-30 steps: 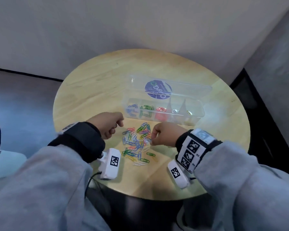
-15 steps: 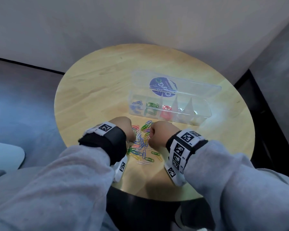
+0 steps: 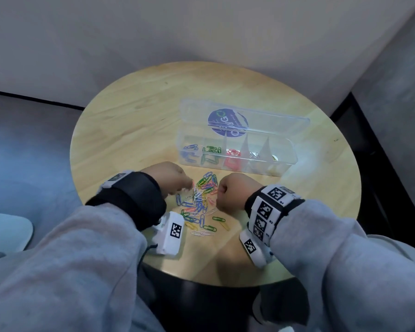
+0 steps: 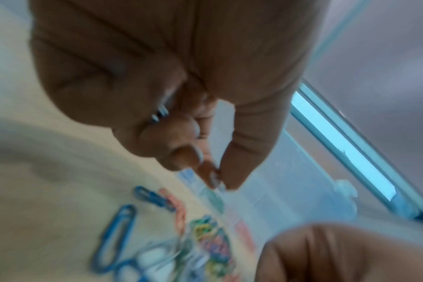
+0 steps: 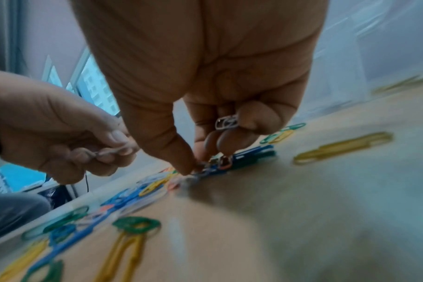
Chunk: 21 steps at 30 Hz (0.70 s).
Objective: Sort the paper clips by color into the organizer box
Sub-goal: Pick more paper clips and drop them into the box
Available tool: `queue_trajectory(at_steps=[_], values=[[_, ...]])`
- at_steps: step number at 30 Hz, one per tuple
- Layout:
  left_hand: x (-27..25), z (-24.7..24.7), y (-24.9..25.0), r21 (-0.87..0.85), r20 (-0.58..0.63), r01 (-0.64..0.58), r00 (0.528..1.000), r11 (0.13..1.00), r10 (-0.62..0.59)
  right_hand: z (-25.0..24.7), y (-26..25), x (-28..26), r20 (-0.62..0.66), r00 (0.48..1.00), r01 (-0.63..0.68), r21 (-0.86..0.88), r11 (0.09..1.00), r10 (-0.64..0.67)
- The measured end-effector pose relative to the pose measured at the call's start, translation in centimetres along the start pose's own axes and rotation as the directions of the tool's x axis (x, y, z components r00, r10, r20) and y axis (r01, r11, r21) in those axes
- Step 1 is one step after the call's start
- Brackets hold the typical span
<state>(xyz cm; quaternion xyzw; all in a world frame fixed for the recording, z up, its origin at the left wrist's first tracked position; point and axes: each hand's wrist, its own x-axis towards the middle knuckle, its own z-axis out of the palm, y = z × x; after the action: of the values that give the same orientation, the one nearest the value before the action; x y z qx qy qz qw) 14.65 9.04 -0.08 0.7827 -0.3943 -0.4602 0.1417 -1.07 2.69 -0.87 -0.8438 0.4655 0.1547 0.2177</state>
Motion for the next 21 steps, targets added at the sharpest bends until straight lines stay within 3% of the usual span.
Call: queue_trajectory(at_steps=[4,7,10,14,17,19,21], values=[[-0.4,-1.0,0.4,-0.441,-0.004,0.042,0.999,0.897,-0.049,-0.7,1.0,0.1,0.018,0.998,-0.062,0.258,0.964,0.059],[-1.0,-1.7,0.5,-0.613,-0.014,0.039,0.998,0.789,-0.06,-1.5,1.1,0.0,0.1,0.994,-0.089,0.413,0.906,0.052],[-1.2,-1.8,0.2,-0.713,-0.01,0.041,0.998,0.7,-0.068,-1.7,1.3,-0.2,0.213,0.977,-0.142,0.641,0.754,0.003],[-1.5,-1.9,0.0,-0.767,0.02,0.053,0.998,0.639,-0.059,-1.4,1.3,-0.3,0.244,0.97,-0.199,0.817,0.541,-0.011],[-1.5,-1.8,0.1,-0.735,0.021,0.06,0.998,0.676,-0.066,-1.3,1.4,-0.5,0.313,0.95,-0.271,0.847,0.458,-0.018],[-1.3,-1.5,0.2,-0.625,-0.009,0.07,0.995,0.778,-0.097,-1.5,1.4,-0.8,0.322,0.947,-0.285,0.86,0.424,-0.017],[-1.0,-1.1,0.2,-0.361,-0.059,0.072,0.993,0.93,-0.099,-1.6,1.2,-1.1,0.329,0.944,-0.293,0.847,0.444,-0.005]])
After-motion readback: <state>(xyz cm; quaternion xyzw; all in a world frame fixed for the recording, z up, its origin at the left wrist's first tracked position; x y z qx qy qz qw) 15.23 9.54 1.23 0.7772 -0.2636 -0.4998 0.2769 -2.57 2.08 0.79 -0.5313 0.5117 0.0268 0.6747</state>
